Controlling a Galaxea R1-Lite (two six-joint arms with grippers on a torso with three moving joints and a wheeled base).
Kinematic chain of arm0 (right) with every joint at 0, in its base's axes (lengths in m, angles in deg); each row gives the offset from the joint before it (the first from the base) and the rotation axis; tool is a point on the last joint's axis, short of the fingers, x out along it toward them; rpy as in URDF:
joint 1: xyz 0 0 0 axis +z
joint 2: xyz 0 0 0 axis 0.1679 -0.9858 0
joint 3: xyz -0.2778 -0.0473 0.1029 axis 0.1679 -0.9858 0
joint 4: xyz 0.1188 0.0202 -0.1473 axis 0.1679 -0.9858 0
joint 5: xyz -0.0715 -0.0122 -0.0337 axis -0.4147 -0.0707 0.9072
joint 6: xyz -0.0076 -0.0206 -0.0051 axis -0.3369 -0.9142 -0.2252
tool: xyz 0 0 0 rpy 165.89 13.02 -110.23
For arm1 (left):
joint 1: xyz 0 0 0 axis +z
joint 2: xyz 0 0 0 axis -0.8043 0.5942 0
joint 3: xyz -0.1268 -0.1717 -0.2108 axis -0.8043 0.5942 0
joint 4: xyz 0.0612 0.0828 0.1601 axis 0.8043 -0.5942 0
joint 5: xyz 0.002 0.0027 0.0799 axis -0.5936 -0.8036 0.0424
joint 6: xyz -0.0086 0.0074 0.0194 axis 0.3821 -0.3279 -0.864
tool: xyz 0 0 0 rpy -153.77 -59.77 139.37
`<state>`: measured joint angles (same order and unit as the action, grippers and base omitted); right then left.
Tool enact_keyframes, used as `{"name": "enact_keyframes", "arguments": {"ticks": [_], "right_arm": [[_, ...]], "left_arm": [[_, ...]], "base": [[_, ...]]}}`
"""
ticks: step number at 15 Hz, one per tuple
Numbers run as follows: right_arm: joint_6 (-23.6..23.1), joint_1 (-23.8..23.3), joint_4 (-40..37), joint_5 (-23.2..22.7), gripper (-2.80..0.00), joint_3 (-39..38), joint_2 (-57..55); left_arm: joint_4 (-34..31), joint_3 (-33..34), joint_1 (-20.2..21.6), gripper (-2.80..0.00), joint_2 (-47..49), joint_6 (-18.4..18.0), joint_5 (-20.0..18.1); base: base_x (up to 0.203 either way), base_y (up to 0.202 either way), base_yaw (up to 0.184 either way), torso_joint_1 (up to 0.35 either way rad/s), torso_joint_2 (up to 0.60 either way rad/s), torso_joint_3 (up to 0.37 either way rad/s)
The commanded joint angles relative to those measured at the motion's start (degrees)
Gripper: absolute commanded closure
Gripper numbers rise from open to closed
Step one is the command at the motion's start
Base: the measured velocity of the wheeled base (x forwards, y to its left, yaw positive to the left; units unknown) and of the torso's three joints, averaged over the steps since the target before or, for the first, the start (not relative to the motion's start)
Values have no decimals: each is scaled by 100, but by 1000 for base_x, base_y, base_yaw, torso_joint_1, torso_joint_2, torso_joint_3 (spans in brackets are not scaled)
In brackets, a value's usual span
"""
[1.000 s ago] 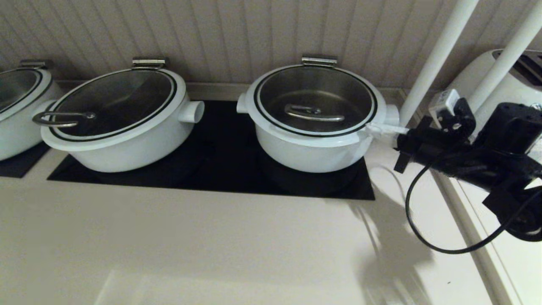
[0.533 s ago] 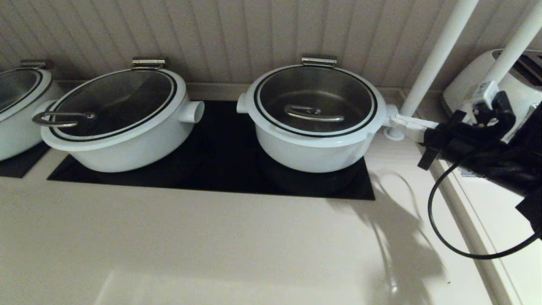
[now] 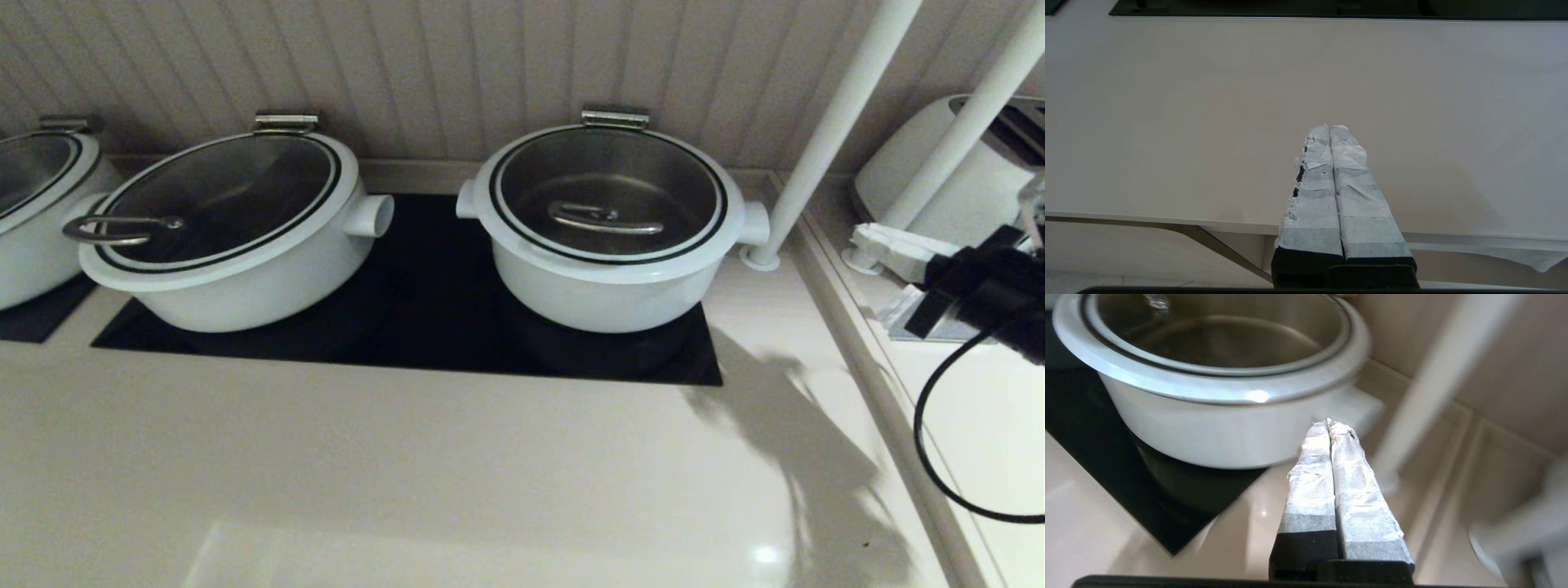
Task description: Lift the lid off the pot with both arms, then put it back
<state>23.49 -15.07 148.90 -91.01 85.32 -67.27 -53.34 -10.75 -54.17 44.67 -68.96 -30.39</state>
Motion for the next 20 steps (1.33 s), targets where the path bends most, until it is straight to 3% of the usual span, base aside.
{"name": "enact_keyframes", "arguments": {"ticks": [1,6,10,14,18,20], "right_arm": [[185,-157,43,227,0,-451,668],[768,-188,27,962,0,-1911,1970],[1052,-182,-71,1193,0,-3076,2978],[1097,-181,-1286,1204,0,-3127,3943],[1201,-172,-3024,1266,0,-3068,5438],[1246,-74,-3480,1752,0,-3117,5666]], "left_arm": [[2,0,1,0,-2,0,-2],[2,0,1,0,-2,0,-2],[2,0,1,0,-2,0,-2],[2,0,1,0,-2,0,-2],[2,0,1,0,-2,0,-2],[2,0,1,0,-2,0,-2]], "base": [[0,0,0,0,0,0],[0,0,0,0,0,0],[0,0,0,0,0,0],[0,0,0,0,0,0],[0,0,0,0,0,0],[0,0,0,0,0,0]]}}
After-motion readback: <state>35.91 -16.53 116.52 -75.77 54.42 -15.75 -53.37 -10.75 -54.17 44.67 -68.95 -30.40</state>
